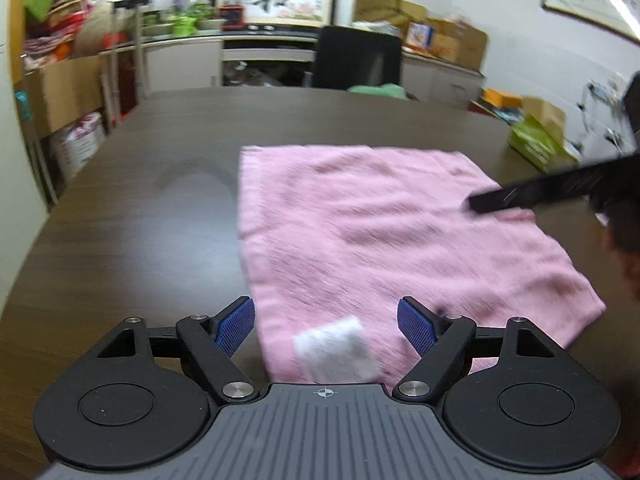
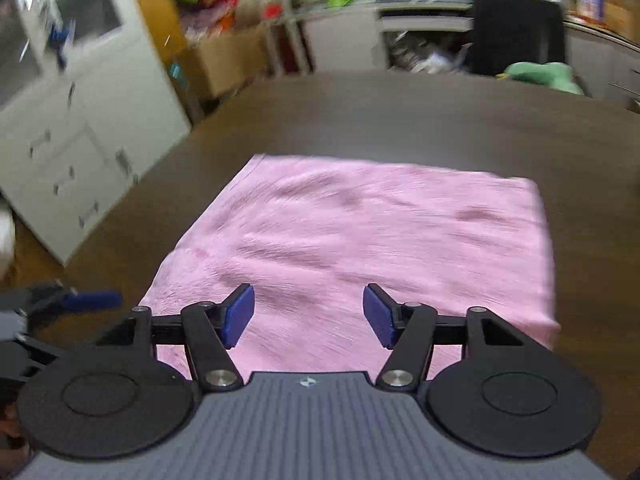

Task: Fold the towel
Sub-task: 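Lay the towel flat and release it from both grippers, then grasp the tagged towel edge with the left gripper and lift it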

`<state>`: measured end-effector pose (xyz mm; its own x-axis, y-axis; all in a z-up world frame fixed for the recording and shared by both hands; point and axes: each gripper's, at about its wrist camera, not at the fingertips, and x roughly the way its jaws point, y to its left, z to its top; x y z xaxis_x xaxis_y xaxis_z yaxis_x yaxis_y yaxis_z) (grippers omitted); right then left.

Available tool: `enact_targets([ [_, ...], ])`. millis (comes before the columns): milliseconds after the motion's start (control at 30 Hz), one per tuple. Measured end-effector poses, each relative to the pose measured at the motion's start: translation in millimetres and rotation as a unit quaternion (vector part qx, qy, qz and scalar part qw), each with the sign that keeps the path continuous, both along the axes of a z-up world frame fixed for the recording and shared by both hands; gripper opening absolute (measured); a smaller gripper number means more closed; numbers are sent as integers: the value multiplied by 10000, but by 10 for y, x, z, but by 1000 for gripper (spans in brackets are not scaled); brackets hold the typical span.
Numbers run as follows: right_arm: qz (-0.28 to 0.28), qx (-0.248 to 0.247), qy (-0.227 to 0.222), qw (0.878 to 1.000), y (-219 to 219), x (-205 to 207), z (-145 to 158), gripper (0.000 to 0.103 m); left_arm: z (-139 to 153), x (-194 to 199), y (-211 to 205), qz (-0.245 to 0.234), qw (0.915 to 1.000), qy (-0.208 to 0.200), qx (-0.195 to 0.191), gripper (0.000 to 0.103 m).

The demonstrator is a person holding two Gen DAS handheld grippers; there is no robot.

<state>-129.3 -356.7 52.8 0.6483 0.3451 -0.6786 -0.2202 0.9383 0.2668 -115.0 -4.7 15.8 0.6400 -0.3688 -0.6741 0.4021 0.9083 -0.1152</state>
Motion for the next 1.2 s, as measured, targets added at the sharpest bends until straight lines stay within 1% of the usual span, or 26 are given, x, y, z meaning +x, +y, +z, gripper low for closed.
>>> enact_targets([
  [167,-312,126,-119,9994,-376,-313,-18,67,-67,-167,68,-110,9999,-41,20,80],
  [267,-481,145,-125,9987,-584,-619,-176,66,-76,-263,115,-170,9998,-87,53,80],
  [433,-515,129,-244,9983,-560,-814,-321,63,-102,-379,109,-169,9995,-147,207,80],
  [600,-518,88,-405,9978,-497,-1021,-469,63,-90,-424,124,-59,9997,-171,135,82],
  [933,-530,-247,-633,9963,-422,-1048,-519,61,-133,-521,77,-45,9988,-414,271,82],
  [1033,-533,-350,-701,9955,-400,-1053,-532,61,-145,-558,74,-86,9983,-482,301,80],
  [1200,-539,-520,-813,9939,-363,-1062,-553,60,-136,-572,55,-91,9982,-480,358,78],
])
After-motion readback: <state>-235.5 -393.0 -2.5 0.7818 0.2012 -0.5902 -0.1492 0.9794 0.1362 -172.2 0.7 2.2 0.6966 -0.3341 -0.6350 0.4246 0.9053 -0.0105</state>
